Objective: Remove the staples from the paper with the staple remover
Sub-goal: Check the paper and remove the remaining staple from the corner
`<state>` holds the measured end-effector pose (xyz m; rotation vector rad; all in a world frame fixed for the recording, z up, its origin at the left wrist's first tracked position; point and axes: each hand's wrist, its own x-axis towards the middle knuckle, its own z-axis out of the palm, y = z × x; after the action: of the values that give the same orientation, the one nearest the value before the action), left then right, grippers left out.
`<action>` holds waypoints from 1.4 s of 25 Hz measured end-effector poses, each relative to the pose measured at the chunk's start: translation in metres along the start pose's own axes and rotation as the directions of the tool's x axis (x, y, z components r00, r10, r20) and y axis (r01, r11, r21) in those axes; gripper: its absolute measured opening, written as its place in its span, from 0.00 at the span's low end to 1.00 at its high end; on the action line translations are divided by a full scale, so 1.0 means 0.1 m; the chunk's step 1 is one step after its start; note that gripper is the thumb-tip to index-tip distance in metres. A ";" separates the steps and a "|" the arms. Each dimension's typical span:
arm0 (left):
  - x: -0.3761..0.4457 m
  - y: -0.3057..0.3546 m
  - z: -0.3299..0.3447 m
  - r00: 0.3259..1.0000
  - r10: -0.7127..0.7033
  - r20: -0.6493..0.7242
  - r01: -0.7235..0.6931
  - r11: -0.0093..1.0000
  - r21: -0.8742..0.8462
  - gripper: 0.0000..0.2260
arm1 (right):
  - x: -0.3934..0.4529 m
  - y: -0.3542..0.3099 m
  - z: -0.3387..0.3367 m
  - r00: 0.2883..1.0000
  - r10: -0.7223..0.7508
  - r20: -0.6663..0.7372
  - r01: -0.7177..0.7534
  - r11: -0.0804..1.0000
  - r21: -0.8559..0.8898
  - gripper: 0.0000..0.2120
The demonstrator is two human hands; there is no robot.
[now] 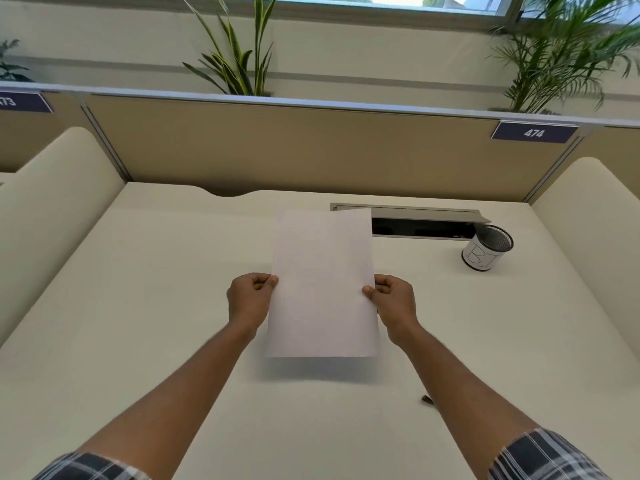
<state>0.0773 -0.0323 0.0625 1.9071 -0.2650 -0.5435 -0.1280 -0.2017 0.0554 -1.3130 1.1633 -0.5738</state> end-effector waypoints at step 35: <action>2.81 -0.19 0.44 0.974 0.183 -0.135 -0.111 0.900 0.420 0.08 | 2.36 -0.07 1.59 0.978 -0.203 -0.059 0.142 0.838 -0.526 0.04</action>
<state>0.2987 -0.1805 -0.0379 2.3040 -0.4350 -0.2263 0.1024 -0.3393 -0.0381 -1.8868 1.3584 -0.4812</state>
